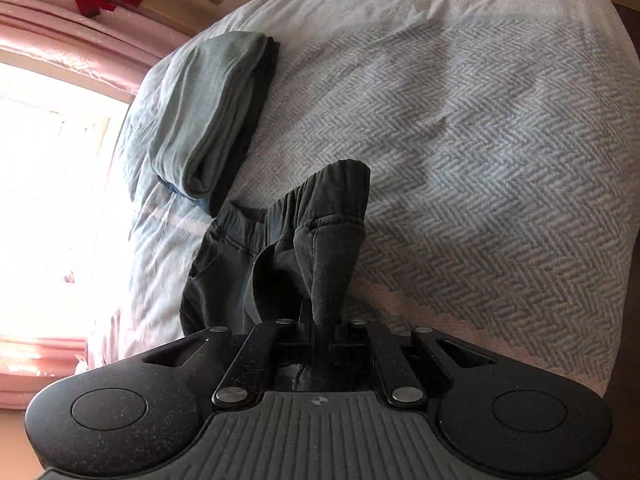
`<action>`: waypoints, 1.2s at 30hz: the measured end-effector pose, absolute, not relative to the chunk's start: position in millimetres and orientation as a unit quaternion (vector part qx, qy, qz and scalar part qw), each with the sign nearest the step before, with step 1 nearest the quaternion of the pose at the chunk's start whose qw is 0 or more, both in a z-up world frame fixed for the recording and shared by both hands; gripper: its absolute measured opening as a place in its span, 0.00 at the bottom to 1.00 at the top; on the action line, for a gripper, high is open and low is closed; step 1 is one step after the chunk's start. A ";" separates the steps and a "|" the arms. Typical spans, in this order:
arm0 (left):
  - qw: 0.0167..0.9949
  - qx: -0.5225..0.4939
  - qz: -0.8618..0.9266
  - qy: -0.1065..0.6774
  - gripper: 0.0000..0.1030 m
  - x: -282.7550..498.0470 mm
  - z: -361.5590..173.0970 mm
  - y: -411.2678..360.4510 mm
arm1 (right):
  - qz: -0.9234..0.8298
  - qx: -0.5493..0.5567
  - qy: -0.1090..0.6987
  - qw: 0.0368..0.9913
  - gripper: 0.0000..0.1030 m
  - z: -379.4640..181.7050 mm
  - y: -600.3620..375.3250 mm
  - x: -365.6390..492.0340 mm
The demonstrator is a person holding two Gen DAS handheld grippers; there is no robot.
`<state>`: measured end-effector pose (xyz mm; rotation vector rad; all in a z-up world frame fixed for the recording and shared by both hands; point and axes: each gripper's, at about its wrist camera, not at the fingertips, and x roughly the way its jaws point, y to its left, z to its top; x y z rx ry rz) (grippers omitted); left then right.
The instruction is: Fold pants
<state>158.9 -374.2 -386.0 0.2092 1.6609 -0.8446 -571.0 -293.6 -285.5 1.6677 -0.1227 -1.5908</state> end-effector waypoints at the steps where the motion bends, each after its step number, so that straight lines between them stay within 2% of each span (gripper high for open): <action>1: 0.590 0.090 -0.357 0.719 0.86 156.5 -400.0 -374.5 | -0.631 0.663 -0.050 0.400 0.01 -288.1 -293.3 -571.7; 2: 0.586 0.085 -0.354 0.724 0.78 154.3 -408.5 -374.4 | -0.631 0.665 -0.051 0.396 0.01 -289.7 -292.8 -572.1; 4: 0.588 0.075 -0.357 0.721 0.26 152.2 -410.1 -377.7 | -0.633 0.668 -0.052 0.388 0.01 -290.8 -292.8 -572.3; 5: 0.592 0.075 -0.383 0.705 0.14 151.6 -401.8 -382.8 | -0.633 0.668 -0.053 0.388 0.01 -290.6 -293.8 -572.0; 7: 0.609 0.082 -0.440 0.655 0.10 152.1 -367.8 -398.8 | -0.633 0.665 -0.051 0.393 0.01 -288.0 -296.8 -570.4; 14: 0.644 0.034 -0.603 0.470 0.09 180.0 -208.4 -446.3 | -0.599 0.669 -0.065 0.435 0.01 -273.1 -303.0 -548.1; 18: 0.669 0.003 -0.628 0.397 0.10 216.5 -156.8 -428.8 | -0.557 0.674 -0.075 0.480 0.01 -265.1 -299.7 -514.7; 19: 0.682 0.006 -0.621 0.387 0.16 227.0 -155.0 -420.8 | -0.545 0.677 -0.074 0.489 0.01 -265.2 -298.4 -504.9; 20: 0.698 0.012 -0.602 0.389 0.20 240.7 -158.9 -414.8 | -0.533 0.682 -0.069 0.495 0.01 -266.7 -297.3 -494.9; 22: 0.741 0.010 -0.516 0.430 0.39 270.9 -183.6 -389.9 | -0.520 0.692 -0.044 0.498 0.01 -273.0 -293.9 -475.9; 26: 0.771 0.057 -0.332 0.541 0.42 307.7 -263.0 -313.8 | -0.530 0.710 -0.009 0.464 0.01 -292.7 -283.3 -460.4; 30: 0.730 0.055 -0.301 0.611 0.44 288.3 -313.0 -263.7 | -0.555 0.712 0.010 0.430 0.01 -306.2 -279.2 -468.6; 32: 0.710 0.037 -0.320 0.626 0.50 276.1 -325.2 -270.0 | -0.564 0.713 0.018 0.417 0.01 -311.5 -280.4 -471.6; 34: 0.693 0.016 -0.342 0.634 0.66 267.0 -329.5 -288.7 | -0.569 0.717 0.022 0.402 0.02 -317.3 -281.5 -473.2; 36: 0.684 0.016 -0.367 0.631 0.67 257.5 -330.2 -326.2 | -0.574 0.719 0.026 0.392 0.11 -320.7 -281.9 -473.4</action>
